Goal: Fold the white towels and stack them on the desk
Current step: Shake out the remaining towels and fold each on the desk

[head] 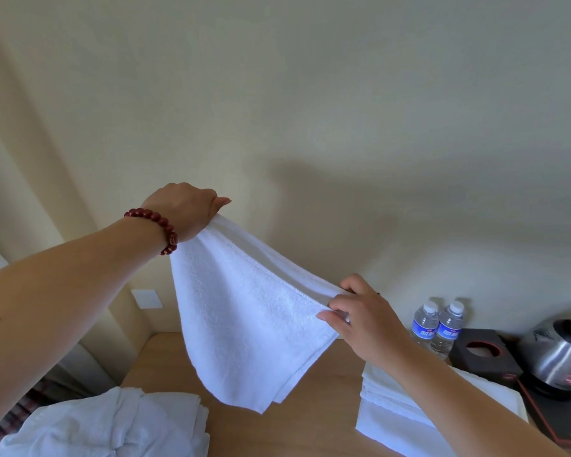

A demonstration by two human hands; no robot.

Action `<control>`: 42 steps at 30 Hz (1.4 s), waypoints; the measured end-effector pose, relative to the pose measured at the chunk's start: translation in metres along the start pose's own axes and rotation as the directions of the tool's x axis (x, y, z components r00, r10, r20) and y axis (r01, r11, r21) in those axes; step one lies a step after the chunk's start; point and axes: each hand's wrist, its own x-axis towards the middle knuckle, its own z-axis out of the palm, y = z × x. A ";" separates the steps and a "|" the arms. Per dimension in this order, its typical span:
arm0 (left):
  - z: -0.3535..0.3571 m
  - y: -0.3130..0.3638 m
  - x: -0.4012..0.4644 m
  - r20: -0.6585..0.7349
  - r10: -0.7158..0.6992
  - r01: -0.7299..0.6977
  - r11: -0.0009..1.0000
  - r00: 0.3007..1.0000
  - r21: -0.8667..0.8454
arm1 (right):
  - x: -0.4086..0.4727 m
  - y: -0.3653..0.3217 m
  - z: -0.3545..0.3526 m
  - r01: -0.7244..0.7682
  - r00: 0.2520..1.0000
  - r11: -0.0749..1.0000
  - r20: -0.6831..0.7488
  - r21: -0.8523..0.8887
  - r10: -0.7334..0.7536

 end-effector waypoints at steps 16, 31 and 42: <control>0.003 0.002 0.002 -0.013 0.019 -0.019 1.000 1.000 -0.003 | 0.005 0.004 0.015 -0.129 0.991 0.992 0.041 0.002 0.129; 0.007 0.001 -0.012 0.016 0.163 -0.163 0.986 0.986 -0.047 | 0.051 0.020 -0.059 -0.295 0.946 0.946 0.096 -0.136 0.309; 0.019 0.005 -0.023 0.020 0.300 -0.295 0.946 0.954 -0.136 | 0.111 0.027 -0.142 -0.252 0.937 0.939 0.185 -0.233 0.297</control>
